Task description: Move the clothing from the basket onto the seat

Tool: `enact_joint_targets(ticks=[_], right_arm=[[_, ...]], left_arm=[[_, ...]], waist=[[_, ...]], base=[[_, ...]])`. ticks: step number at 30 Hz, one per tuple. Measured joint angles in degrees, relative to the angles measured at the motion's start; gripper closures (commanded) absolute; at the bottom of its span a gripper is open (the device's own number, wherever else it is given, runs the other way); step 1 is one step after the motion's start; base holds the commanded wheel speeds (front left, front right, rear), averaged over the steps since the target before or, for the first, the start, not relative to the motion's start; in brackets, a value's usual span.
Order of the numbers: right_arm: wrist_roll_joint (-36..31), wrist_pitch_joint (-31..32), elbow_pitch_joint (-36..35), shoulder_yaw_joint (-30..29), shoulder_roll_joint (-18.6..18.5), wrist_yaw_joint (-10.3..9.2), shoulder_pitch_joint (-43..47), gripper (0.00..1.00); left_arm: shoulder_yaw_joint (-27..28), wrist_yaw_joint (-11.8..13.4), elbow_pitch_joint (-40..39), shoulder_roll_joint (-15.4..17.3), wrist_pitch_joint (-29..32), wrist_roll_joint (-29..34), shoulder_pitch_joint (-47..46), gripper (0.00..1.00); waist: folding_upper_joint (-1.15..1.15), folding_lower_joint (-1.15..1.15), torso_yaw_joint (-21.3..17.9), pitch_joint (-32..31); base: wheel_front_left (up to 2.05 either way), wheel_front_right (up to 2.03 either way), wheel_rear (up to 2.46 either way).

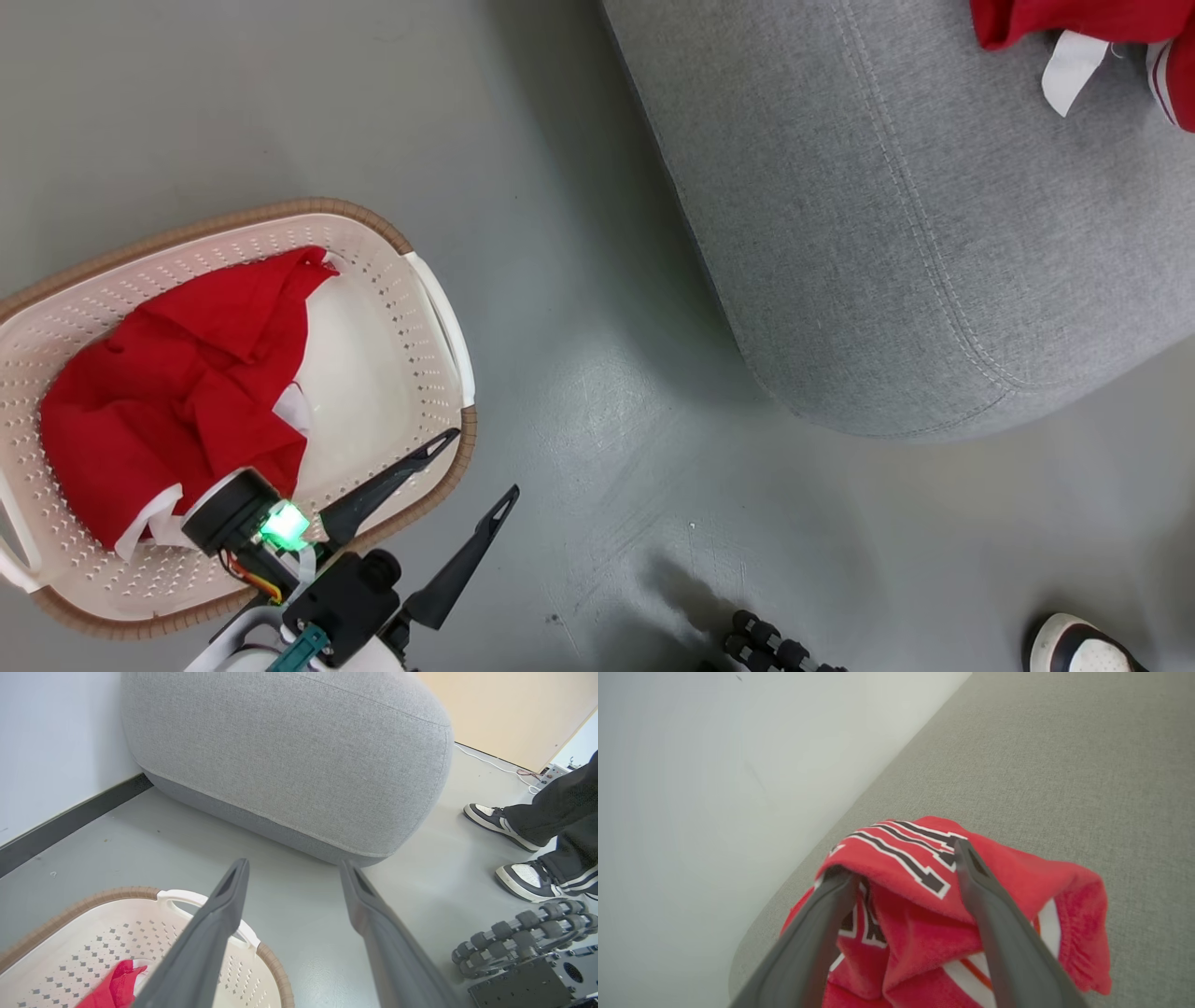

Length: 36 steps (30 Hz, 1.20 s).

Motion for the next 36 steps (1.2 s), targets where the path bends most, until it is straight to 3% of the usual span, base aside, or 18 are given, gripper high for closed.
enact_joint_targets(ticks=[5,10,14,23,36], right_arm=[[-6.75,-0.11,1.03,4.3,-0.75,0.0,-0.3,0.0],[-16.56,-0.12,0.12,8.5,-4.69,0.01,-0.01,0.0],[-21.04,-0.13,1.93,10.18,-4.89,0.02,1.51,0.0],[-23.13,-0.13,1.83,8.21,-4.7,0.02,1.41,0.0],[-22.76,-0.21,-8.81,5.04,-1.32,0.01,-0.55,0.0]], left_arm=[[-0.23,-0.04,0.36,-0.49,0.0,-0.01,-1.28,0.0],[-0.78,-0.08,0.76,-1.8,0.0,-0.1,-1.87,0.0],[-1.44,-0.32,1.54,-2.41,0.0,-0.11,-2.16,0.0],[-2.42,-0.57,2.92,-4.65,-0.01,-0.81,-3.94,0.0],[-2.44,-1.01,3.6,-7.61,-0.01,-1.14,-5.31,0.0]], waist=[[0.0,0.0,-0.05,-0.85],[0.0,0.0,-0.07,-1.87],[0.0,0.0,-0.11,-2.89],[0.0,0.0,-0.29,-6.17],[0.0,0.0,-0.07,-11.17]], base=[[0.0,0.0,0.0],[0.0,0.0,0.0],[0.0,0.0,0.0],[0.0,0.0,0.0],[0.0,0.0,0.0]])
